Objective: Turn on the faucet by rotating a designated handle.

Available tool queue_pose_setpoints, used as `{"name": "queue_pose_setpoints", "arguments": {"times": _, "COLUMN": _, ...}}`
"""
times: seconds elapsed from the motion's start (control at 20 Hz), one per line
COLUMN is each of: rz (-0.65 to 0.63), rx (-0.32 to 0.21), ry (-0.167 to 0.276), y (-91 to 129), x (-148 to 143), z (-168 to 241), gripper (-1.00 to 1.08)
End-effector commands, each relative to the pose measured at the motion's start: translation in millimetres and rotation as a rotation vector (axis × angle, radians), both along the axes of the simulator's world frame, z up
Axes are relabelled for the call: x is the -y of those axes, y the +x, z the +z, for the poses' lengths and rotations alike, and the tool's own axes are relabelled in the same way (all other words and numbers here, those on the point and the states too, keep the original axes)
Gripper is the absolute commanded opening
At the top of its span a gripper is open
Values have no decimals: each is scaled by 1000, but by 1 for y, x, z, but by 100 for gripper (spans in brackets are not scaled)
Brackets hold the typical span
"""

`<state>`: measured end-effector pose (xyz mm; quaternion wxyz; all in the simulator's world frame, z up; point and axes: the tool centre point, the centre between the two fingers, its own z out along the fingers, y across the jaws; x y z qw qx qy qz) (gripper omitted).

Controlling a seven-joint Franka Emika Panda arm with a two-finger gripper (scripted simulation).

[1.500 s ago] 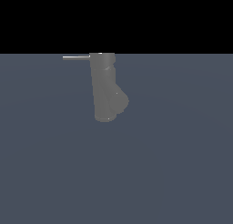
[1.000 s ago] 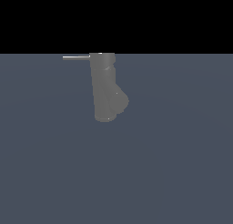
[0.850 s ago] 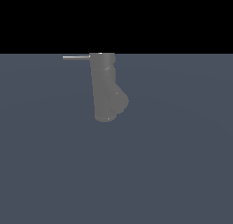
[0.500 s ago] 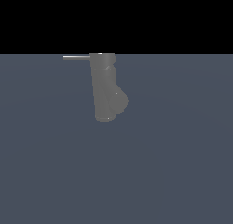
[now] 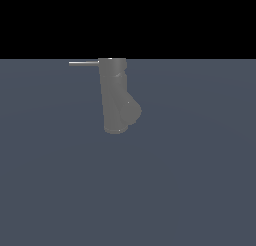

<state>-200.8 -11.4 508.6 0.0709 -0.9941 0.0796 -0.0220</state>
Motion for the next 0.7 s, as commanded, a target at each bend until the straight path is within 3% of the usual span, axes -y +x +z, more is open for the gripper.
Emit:
{"name": "queue_pose_setpoints", "arguments": {"times": 0.0, "rz": -44, "rx": -14, "ry": 19, "y": 15, "x": -4, "z": -3, "gripper": -100}}
{"name": "queue_pose_setpoints", "arguments": {"times": 0.65, "rz": -335, "rx": -113, "ry": 82, "y": 109, "x": -35, "z": -39, "gripper": -100}}
